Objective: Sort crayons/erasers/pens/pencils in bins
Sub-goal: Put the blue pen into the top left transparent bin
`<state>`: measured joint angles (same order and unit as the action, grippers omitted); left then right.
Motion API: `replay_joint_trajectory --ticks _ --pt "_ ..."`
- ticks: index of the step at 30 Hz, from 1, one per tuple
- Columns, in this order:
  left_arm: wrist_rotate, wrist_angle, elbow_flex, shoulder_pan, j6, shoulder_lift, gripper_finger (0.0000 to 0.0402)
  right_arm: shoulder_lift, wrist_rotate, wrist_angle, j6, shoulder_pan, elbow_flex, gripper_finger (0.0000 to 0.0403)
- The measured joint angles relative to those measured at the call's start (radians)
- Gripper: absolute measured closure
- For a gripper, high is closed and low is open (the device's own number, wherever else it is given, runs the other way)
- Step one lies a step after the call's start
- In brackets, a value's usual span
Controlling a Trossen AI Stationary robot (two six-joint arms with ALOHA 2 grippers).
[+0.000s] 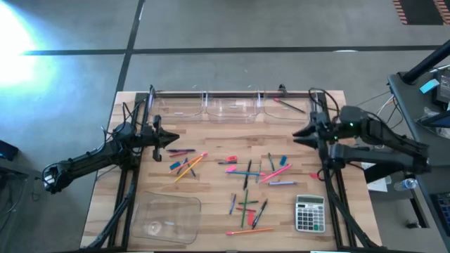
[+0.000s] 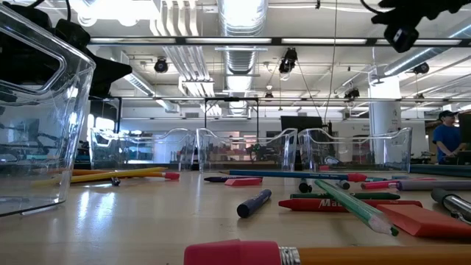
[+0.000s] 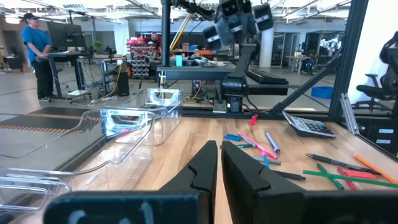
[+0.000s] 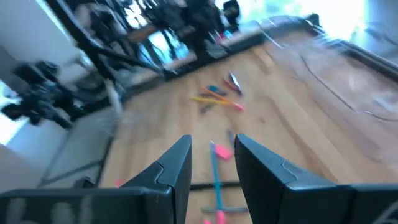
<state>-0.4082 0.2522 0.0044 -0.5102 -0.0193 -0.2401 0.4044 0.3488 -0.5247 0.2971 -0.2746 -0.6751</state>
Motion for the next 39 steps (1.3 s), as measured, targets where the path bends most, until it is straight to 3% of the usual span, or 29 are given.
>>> replay_joint_trajectory --ticks 9,19,25,29,39 --pt "0.000 0.000 0.000 0.000 0.000 0.000 0.0391 -0.035 -0.035 0.265 0.026 0.113 0.156 0.0289" --pt "0.000 0.000 0.000 0.000 0.000 0.000 0.0391 0.010 -0.037 0.491 0.033 0.134 0.291 0.0289" --pt "0.000 0.000 0.000 0.000 0.000 0.000 0.0391 0.048 -0.049 0.830 0.060 0.159 0.432 0.0289" --pt "0.000 0.000 0.000 0.000 0.000 0.000 0.0391 0.099 -0.143 1.043 0.059 0.186 0.513 0.0289" --pt "0.000 0.001 0.000 0.000 0.000 0.000 0.0391 0.281 -0.273 1.084 0.044 0.263 0.438 0.0289"
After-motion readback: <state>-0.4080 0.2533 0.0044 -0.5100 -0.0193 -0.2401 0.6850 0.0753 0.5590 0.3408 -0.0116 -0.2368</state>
